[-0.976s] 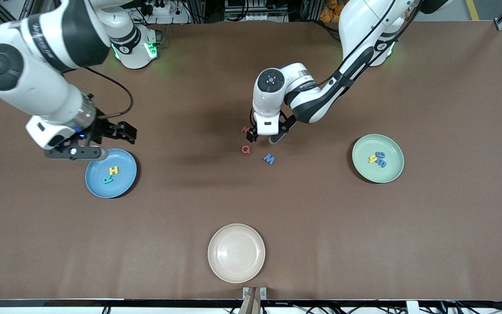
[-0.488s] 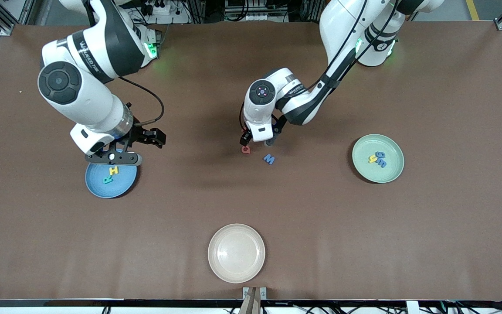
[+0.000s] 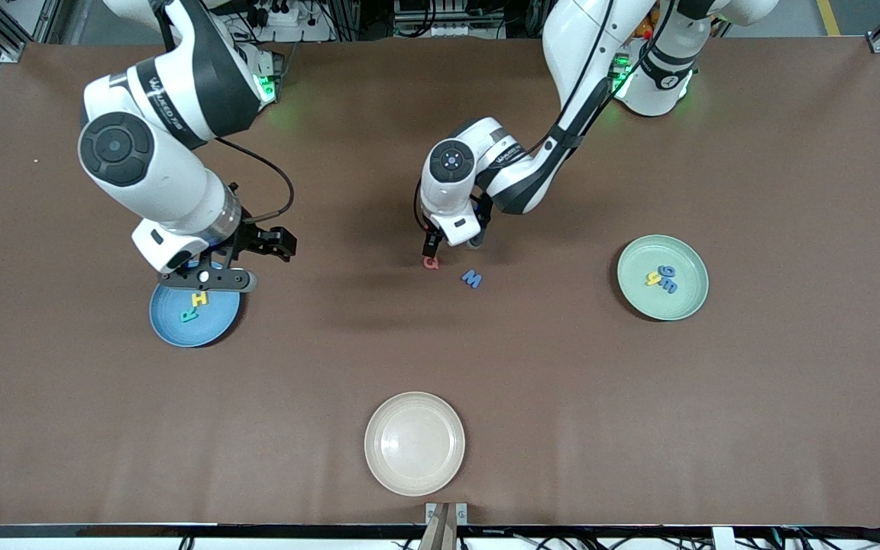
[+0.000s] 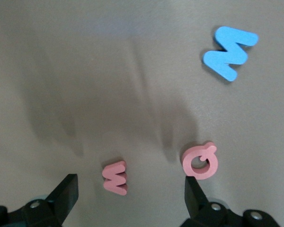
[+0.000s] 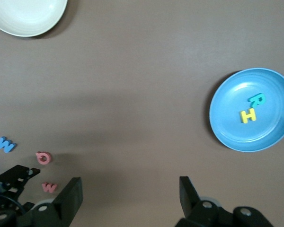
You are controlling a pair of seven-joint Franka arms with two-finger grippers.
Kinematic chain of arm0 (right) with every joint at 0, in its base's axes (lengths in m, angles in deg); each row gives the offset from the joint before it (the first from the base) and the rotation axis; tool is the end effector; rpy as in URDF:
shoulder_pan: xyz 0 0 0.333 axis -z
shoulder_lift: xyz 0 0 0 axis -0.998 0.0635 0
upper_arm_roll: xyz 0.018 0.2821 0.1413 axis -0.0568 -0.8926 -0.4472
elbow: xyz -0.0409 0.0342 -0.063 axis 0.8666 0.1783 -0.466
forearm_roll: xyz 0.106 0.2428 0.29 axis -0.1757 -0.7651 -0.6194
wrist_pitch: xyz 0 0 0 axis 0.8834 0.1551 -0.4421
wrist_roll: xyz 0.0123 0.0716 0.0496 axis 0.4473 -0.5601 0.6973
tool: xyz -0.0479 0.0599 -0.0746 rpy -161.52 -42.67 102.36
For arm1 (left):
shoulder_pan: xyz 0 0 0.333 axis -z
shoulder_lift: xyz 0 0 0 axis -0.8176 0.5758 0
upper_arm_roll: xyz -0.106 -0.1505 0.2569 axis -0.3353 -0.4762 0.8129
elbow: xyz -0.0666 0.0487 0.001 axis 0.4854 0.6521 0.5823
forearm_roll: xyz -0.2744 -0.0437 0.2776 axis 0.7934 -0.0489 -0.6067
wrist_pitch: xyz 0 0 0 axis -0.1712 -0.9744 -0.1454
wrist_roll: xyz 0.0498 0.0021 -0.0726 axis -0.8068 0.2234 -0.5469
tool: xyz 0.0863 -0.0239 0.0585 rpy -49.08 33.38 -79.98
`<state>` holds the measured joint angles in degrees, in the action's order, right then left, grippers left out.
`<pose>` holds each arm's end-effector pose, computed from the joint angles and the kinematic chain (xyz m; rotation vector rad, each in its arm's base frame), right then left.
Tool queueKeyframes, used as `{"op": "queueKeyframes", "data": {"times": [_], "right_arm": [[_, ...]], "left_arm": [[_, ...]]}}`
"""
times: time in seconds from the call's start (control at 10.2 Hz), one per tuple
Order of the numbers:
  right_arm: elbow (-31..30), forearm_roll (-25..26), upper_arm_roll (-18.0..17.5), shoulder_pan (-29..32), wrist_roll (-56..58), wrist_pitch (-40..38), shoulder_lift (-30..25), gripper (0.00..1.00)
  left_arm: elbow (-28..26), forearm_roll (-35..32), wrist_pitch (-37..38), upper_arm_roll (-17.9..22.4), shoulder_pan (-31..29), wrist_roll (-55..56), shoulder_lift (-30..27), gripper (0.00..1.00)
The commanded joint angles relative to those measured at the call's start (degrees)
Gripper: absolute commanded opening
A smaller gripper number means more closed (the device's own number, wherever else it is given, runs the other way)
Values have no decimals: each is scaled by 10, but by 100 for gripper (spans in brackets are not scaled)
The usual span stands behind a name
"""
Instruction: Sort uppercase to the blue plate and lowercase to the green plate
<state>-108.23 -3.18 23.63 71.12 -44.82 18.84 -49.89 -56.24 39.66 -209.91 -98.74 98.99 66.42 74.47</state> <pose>0.5783 0.2398 0.4718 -3.1181 0.0857 0.1172 0.4029 -0.5387 0.1990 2.4549 1.9101 -0.2252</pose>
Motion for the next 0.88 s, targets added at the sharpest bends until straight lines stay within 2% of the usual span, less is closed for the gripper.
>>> {"op": "queueKeyframes", "data": {"times": [0.0,0.2,0.49,0.78], "right_arm": [[6,-1,-1,-16,-30,24,14,90],[6,-1,-1,-25,-34,39,21,88],[6,-1,-1,-25,-34,43,25,88],[7,-2,-1,-24,-34,43,25,87]], "left_arm": [[13,18,-15,27,34,26,13,99],[13,17,-18,49,65,47,19,99],[7,17,-18,58,91,54,21,97],[2,16,-18,58,97,58,24,87]]}}
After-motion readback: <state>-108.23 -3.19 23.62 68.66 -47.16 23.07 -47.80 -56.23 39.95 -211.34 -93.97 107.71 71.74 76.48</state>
